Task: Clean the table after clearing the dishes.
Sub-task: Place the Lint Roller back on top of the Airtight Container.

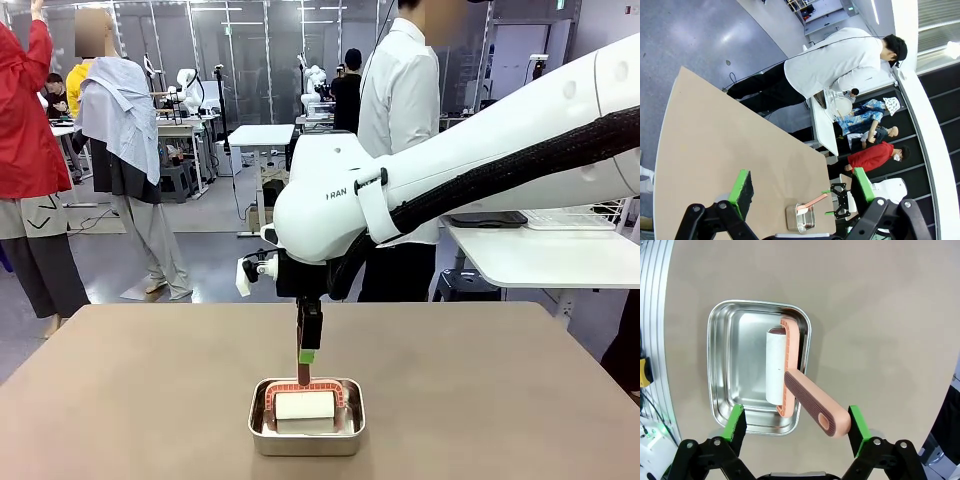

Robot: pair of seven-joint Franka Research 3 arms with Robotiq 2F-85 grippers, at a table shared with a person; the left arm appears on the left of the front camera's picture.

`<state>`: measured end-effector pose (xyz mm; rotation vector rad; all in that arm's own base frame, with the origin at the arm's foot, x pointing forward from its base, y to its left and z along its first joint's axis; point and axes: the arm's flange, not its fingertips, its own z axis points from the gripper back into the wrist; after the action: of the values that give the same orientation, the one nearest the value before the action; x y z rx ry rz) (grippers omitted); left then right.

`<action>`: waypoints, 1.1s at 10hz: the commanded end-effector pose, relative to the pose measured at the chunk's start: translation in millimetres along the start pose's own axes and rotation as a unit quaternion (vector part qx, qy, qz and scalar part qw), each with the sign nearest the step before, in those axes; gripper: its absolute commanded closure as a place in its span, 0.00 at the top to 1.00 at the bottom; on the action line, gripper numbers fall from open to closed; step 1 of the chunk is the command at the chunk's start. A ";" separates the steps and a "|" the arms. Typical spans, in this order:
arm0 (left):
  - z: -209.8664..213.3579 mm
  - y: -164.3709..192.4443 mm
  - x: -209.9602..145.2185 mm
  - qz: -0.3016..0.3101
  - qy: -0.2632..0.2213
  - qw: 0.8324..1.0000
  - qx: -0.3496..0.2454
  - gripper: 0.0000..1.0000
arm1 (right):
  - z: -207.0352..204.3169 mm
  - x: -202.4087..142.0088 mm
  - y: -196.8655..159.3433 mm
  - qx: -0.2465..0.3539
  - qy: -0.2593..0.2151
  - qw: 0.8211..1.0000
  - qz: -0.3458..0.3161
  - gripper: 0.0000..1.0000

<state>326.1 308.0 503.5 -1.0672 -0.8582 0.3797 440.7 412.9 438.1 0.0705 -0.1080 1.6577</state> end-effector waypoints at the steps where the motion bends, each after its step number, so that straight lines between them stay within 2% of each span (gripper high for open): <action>1: 3.6 -2.9 3.2 -0.002 0.002 1.000 -0.005 1.00 | 2.3 -0.9 5.5 -0.012 0.005 1.000 -0.006 1.00; 11: 3.6 -2.9 3.2 -0.002 0.002 1.000 -0.005 1.00 | 0.0 0.0 0.0 0.000 0.000 1.000 0.000 1.00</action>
<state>326.1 308.0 503.5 -1.0672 -0.8582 0.3797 442.4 412.1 438.1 0.0687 -0.1092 1.6568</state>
